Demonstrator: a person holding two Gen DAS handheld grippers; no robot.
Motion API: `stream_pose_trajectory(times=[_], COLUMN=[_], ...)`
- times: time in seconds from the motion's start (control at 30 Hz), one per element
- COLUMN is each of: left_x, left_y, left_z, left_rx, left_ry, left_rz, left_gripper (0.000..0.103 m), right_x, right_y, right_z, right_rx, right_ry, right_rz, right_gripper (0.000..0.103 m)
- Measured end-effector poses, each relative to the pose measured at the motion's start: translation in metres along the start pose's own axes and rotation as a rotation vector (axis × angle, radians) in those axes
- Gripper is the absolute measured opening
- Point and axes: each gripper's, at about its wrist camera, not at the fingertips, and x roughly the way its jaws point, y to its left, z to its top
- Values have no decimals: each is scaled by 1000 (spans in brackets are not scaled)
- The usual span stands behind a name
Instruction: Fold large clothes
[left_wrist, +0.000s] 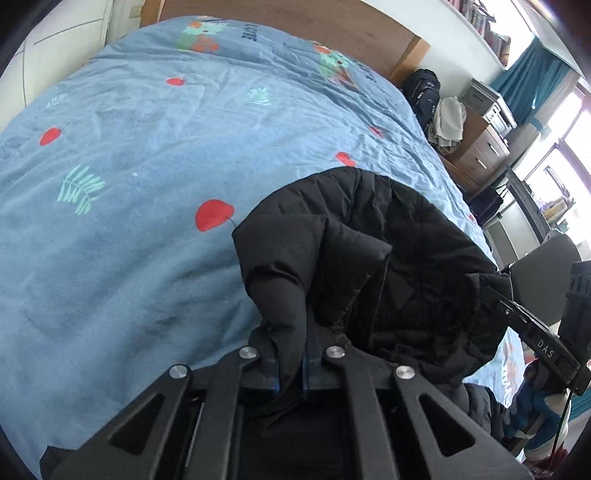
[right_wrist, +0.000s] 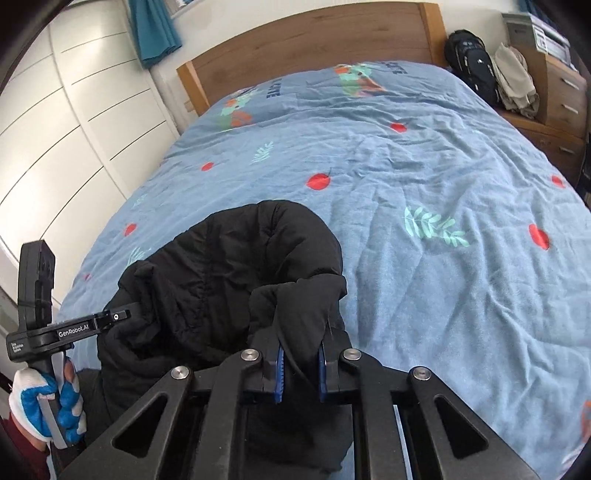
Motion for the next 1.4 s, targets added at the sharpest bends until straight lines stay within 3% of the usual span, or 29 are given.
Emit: stream_pose_trajectory(times=[0.27, 0.47, 0.57, 0.77, 0.83, 0.97, 1.17, 1.33, 1.4], left_x=[-112, -163, -170, -167, -169, -184, -218, -260, -272], left_y=[-19, -5, 4, 8, 8, 8, 18, 6, -10], left_z=[-54, -112, -140, -184, -193, -208, -232, -226, -213], left_rx=[45, 24, -5, 18, 31, 47, 32, 36, 57], left_ry=[-128, -145, -131, -71, -54, -35, -12, -82, -120], left_rz=[-37, -66, -71, -9, 21, 58, 78, 60, 44], left_gripper=[6, 6, 6, 7, 11, 14, 15, 15, 27], right_x=[-109, -173, -186, -181, -177, -171, -193, -226, -236], right_y=[41, 46, 43, 32, 25, 16, 7, 15, 29], right_z=[-37, -89, -118, -176, -185, -203, -220, -210, -192], right_rx=[-125, -158, -168, -133, -111, -88, -72, -105, -130], right_ry=[-60, -113, -118, -42, -23, 24, 24, -27, -65], right_rz=[19, 54, 63, 48, 36, -6, -25, -47, -45], right_gripper=[13, 13, 13, 16, 22, 25, 39, 51, 55])
